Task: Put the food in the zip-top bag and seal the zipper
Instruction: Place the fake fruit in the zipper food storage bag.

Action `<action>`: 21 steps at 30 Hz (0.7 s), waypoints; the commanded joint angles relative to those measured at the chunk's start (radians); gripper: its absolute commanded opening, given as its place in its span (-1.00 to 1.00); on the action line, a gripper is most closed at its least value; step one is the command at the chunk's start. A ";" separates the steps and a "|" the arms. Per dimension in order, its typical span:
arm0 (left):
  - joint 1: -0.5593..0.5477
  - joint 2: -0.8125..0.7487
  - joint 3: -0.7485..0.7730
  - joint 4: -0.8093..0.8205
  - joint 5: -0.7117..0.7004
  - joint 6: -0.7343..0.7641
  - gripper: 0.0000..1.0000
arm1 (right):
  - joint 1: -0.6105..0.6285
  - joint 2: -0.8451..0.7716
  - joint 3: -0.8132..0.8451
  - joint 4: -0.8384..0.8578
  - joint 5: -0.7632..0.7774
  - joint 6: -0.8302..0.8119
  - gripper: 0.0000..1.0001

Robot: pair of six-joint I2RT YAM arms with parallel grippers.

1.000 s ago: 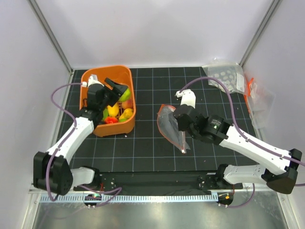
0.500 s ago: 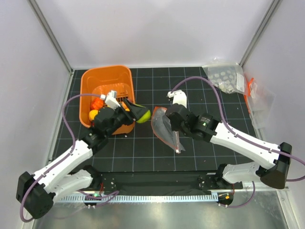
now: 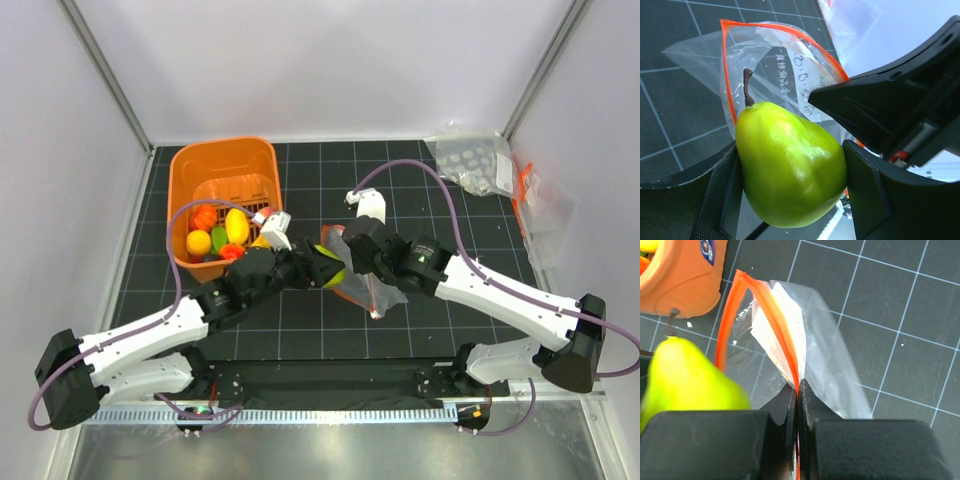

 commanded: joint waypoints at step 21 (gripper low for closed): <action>-0.106 0.170 0.224 -0.077 -0.143 0.074 0.15 | -0.003 -0.179 -0.103 0.089 -0.010 0.129 -0.98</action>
